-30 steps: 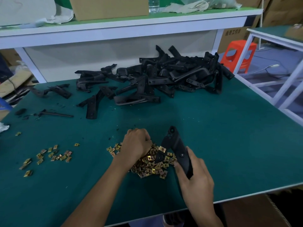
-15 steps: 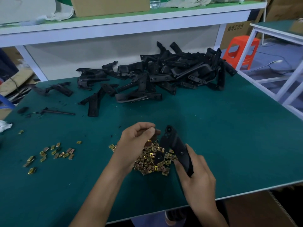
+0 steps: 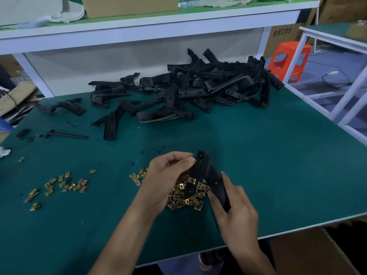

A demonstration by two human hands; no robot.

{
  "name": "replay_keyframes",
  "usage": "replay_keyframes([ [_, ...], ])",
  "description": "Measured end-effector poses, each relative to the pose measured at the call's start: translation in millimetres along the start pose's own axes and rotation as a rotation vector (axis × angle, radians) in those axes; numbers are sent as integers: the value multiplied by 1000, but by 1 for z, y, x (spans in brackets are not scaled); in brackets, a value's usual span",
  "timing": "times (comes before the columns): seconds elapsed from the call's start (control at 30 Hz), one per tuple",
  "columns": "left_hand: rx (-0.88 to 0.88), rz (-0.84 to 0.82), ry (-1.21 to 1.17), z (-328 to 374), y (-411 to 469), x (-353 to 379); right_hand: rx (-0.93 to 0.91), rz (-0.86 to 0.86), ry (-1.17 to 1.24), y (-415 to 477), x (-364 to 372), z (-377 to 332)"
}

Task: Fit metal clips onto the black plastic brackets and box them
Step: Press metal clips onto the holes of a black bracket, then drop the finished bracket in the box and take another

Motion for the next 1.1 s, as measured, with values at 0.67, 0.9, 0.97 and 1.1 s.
replay_keyframes([
  [0.67, 327, 219, 635, 3, -24, 24, 96, 21, 90, 3, -3, 4],
  [0.9, 420, 60, 726, 1, -29, 59, 242, 26, 181, -35, -45, 20],
  [0.97, 425, -18, 716, -9, -34, 81, 362, 25, 183, -61, -66, 37],
  [1.1, 424, -264, 743, -30, -59, 141, 604, 34, 254, -121, -105, 62],
])
Point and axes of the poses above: each hand's wrist, its own y-axis towards the middle knuckle, its own x-axis out of the palm, z = x × y, the point moved 6 cm from there along y, towards the middle knuckle, and after that the axes turned 4 degrees about y, right-handed, at the moved point
